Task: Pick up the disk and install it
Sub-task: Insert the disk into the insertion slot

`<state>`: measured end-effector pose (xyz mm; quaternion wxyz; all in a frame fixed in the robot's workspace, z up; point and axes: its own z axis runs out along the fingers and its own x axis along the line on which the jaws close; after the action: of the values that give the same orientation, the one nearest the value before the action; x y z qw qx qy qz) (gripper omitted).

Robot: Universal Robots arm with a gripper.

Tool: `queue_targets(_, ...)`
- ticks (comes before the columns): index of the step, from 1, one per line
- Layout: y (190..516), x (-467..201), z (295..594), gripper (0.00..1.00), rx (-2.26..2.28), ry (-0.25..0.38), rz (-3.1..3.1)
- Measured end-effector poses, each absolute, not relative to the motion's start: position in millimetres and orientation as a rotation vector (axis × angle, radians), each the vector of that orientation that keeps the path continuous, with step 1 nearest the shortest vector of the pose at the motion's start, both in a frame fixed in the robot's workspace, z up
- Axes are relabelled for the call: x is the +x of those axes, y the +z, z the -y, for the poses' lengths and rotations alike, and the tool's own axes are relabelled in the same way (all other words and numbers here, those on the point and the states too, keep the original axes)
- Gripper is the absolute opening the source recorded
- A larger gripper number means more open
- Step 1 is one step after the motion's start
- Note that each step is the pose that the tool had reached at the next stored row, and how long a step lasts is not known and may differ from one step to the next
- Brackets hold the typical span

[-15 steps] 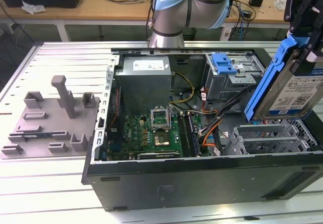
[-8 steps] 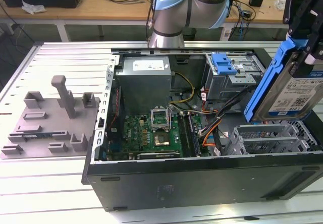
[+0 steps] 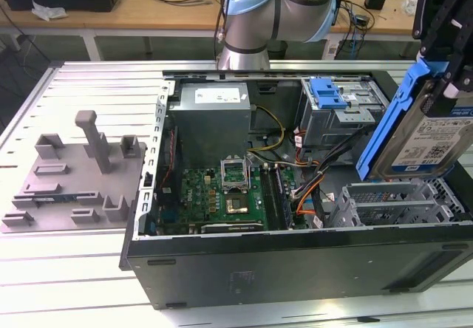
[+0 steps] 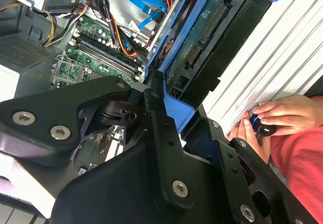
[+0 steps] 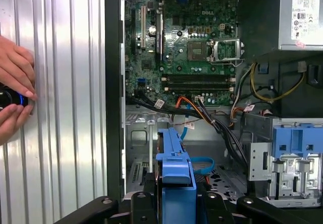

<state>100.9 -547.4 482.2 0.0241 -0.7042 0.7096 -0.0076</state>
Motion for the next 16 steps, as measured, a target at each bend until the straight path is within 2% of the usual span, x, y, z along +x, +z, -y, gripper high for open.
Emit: queue_targets(16, 473.5, 99.3, 548.5, 0.37, -2.167, -0.024, -2.208)
